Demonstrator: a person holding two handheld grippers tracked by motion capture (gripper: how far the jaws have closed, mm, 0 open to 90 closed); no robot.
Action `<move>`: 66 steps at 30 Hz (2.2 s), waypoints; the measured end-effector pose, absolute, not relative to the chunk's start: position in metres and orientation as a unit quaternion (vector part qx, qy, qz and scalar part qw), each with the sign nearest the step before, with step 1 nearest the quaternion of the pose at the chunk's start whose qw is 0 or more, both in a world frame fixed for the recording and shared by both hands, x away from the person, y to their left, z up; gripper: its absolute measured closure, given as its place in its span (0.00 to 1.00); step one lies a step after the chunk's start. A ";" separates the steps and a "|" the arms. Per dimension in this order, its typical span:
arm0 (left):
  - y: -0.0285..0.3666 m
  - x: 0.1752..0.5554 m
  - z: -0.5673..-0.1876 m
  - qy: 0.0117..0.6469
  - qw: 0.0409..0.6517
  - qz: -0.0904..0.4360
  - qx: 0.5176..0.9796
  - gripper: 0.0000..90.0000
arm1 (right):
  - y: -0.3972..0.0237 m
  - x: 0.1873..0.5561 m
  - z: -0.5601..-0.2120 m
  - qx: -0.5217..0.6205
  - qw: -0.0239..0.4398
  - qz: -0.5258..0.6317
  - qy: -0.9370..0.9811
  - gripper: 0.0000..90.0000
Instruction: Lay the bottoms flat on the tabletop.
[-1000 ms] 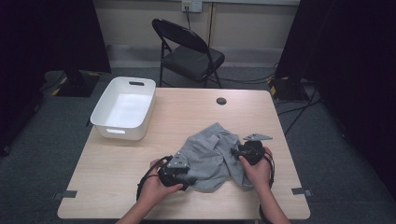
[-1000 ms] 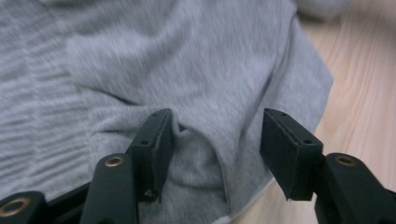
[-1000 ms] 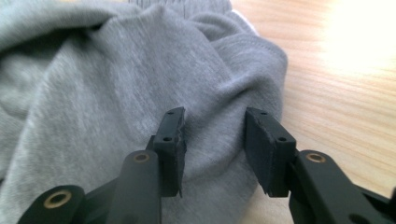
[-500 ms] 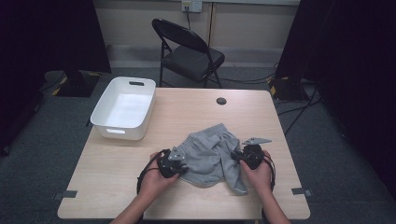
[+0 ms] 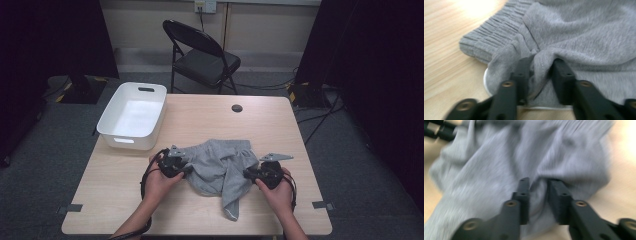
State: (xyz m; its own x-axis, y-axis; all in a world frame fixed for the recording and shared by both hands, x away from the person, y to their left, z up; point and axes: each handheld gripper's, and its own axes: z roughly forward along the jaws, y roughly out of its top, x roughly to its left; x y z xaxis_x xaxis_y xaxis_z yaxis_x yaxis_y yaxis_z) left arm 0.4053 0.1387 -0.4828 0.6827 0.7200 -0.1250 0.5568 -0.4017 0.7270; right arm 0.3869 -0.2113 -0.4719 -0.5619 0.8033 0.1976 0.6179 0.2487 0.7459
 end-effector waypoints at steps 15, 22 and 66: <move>0.156 0.407 -0.488 0.409 0.401 0.140 0.808 0.49 | -0.209 0.427 -0.489 0.475 0.148 0.382 0.779 0.81; 0.152 0.406 -0.493 0.407 0.379 0.122 0.822 0.82 | -0.211 0.407 -0.491 0.460 0.123 0.385 0.790 0.92; 0.153 0.431 -0.487 0.458 0.361 0.127 0.803 0.87 | -0.221 0.419 -0.493 0.502 0.134 0.376 0.767 0.91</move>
State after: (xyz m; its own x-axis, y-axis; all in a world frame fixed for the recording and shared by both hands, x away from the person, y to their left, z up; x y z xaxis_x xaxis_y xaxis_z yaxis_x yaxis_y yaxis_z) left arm 0.4310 0.1526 -0.4868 0.5487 0.8265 -0.1261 0.6432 -0.3210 0.6951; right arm 0.4185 -0.2206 -0.4930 -0.4604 0.8711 0.1709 0.6689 0.2138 0.7120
